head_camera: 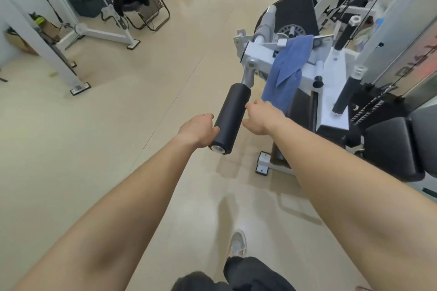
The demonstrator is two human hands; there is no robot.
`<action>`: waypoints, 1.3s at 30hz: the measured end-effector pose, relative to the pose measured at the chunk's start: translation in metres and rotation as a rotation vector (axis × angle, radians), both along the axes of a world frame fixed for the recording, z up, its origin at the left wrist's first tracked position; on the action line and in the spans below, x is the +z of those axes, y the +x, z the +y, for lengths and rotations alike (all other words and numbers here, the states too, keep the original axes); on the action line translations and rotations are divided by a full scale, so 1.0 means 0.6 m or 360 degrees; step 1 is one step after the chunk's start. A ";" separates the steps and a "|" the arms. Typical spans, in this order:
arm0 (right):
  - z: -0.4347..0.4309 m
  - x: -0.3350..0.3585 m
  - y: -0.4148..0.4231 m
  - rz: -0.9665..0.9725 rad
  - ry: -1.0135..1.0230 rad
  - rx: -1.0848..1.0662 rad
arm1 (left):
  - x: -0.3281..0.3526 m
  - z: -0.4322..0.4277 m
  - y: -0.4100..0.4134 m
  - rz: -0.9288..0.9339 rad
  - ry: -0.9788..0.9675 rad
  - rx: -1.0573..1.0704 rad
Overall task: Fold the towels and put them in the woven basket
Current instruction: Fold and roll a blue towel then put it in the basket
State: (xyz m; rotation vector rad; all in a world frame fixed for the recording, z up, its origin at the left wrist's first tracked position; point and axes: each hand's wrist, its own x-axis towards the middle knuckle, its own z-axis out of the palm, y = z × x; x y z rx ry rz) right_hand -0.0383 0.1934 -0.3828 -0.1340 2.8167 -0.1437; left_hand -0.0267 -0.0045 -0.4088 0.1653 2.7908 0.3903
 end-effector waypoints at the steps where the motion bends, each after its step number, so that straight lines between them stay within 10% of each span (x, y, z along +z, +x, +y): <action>1: 0.015 0.008 -0.030 0.0050 -0.0002 -0.0037 | 0.005 0.015 -0.034 0.0026 0.0041 -0.0002; 17: 0.213 0.021 -0.333 0.0374 0.0127 -0.0755 | 0.033 0.290 -0.439 0.0735 0.0120 -0.0725; 39: 0.166 -0.038 -0.273 0.0054 -0.0574 -0.1299 | -0.049 0.334 -0.463 0.0423 0.0544 -0.1184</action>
